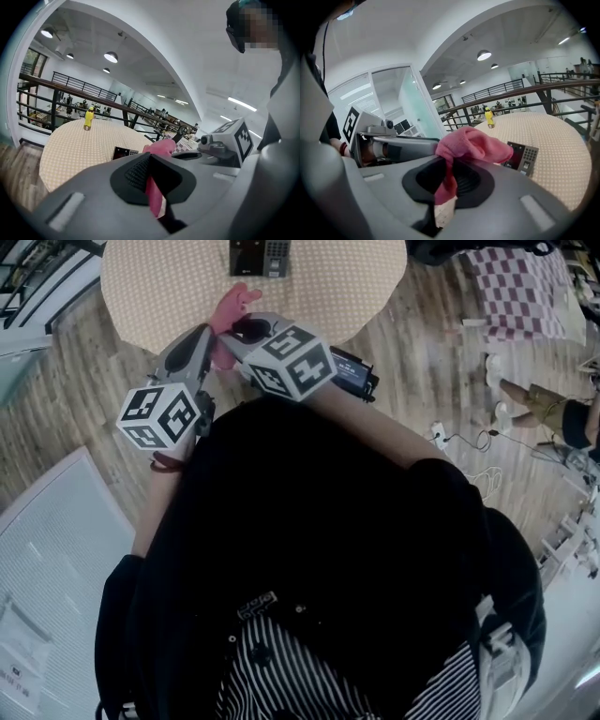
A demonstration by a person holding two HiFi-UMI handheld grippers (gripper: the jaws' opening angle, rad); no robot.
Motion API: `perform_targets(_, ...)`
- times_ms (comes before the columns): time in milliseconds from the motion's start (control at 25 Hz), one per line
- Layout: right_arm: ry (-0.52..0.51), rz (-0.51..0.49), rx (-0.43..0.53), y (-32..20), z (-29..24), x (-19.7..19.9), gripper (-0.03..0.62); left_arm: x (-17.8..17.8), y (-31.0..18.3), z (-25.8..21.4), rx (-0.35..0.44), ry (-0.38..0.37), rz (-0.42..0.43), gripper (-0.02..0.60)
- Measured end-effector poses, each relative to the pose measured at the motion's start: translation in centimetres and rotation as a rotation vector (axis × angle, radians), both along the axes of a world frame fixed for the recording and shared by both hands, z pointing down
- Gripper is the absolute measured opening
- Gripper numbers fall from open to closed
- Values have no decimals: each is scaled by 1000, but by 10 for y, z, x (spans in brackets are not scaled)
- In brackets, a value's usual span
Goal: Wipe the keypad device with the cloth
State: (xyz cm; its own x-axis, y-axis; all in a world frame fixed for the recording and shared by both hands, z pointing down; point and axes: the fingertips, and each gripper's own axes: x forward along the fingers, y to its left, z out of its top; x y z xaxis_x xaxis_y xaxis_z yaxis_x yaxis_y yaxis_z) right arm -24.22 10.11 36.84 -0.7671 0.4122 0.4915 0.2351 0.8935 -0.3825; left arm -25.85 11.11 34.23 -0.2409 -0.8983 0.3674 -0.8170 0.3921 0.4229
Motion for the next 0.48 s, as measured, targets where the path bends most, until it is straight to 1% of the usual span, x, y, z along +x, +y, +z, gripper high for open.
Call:
perform_targets(80, -12, 2, -12, -7, -2, -8, 48, -6, -5, 5, -19, 5, -7, 3)
perform_targets(280, -24, -8, -40, 3, -1, -24, 48, -22, 6, 12, -46, 27, -17, 3)
perform_targets(480, -23, -16, -51, -27, 5, -35, 48, -34, -26, 19, -68, 29, 4, 3)
